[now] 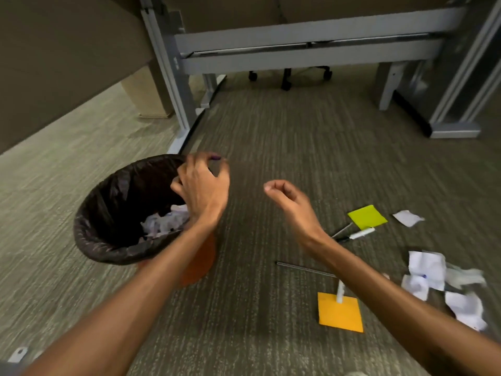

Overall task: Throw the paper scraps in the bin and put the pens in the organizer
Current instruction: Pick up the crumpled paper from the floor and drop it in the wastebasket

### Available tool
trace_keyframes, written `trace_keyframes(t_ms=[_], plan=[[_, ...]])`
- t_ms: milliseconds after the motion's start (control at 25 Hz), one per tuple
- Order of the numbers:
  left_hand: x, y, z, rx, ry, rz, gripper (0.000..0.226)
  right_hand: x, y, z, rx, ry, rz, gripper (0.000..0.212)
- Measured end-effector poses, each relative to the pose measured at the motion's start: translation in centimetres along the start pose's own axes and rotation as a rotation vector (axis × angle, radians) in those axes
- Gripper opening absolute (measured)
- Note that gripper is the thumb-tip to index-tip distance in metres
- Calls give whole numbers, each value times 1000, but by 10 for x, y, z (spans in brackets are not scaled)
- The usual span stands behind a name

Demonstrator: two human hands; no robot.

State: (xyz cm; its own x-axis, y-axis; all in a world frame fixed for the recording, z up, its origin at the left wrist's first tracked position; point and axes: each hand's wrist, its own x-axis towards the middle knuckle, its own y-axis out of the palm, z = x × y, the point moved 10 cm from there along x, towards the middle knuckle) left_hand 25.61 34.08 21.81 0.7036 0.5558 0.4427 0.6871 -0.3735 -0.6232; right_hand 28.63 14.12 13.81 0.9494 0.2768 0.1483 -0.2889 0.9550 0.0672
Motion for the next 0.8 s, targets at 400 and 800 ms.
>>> trace_keyframes(t_ms=[400,800], plan=[[-198,203,-103,-94,406,879,44,-119,-258,-23,-614,89,-331,26],[-334,319,-143,-96,364,1112,48,-239,-408,-85,-880,332,-592,43]])
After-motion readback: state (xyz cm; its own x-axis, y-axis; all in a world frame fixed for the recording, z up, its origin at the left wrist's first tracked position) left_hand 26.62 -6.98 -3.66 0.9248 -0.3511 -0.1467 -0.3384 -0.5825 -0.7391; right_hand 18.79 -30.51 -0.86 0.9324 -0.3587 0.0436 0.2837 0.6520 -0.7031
